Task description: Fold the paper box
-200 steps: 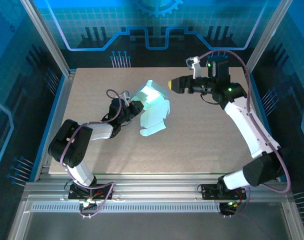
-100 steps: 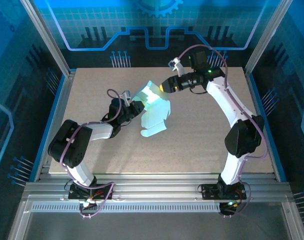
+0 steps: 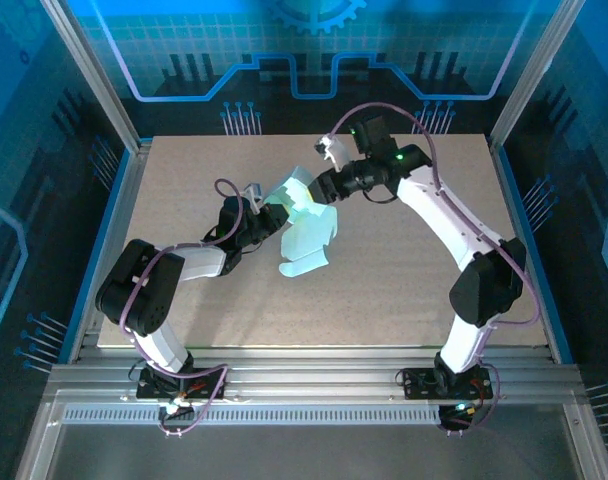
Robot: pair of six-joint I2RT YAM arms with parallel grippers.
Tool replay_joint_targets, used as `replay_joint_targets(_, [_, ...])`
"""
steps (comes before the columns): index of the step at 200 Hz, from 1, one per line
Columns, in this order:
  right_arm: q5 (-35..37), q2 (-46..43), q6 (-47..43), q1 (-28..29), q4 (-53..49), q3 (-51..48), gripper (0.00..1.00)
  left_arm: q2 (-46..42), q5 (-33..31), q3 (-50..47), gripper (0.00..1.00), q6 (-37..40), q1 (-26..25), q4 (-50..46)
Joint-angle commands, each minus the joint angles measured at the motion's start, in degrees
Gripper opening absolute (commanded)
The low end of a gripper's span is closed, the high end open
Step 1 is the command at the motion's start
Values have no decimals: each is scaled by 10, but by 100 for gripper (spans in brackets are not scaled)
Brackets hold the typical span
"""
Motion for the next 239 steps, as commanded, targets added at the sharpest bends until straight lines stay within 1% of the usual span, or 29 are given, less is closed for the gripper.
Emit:
replay_joint_targets(1, [88, -18, -30, 25, -12, -3, 47, -18, 4, 17, 0, 5, -1, 2])
replay_joint_targets(23, [184, -12, -57, 53, -15, -1, 48, -21, 4, 18, 0, 5, 0, 0])
replay_joint_targets(59, [316, 3, -92, 91, -8, -1, 47, -25, 6, 16, 0, 3, -1, -1])
replay_joint_targets(103, [453, 28, -151, 133, 15, -7, 45, -28, 12, 17, 0, 2, -1, 2])
replay_joint_targets(134, [550, 52, -186, 150, 34, -9, 42, -29, 18, 17, 0, 0, -1, 3])
replay_joint_targets(161, [591, 66, -197, 157, 43, -7, 36, -32, 19, 17, 0, 1, -1, -1])
replay_joint_targets(179, [609, 71, -204, 163, 54, -9, 29, -33, 20, 17, 0, 1, -1, 0])
replay_joint_targets(208, [639, 82, -212, 170, 67, -11, 25, -35, 23, 18, 0, -3, -1, -2])
replay_joint_targets(215, [647, 84, -213, 173, 70, -11, 23, -36, 24, 19, 0, -4, -1, -4])
replay_joint_targets(239, [681, 95, -223, 177, 84, -16, 21, -45, 24, 21, 0, -8, -4, -12])
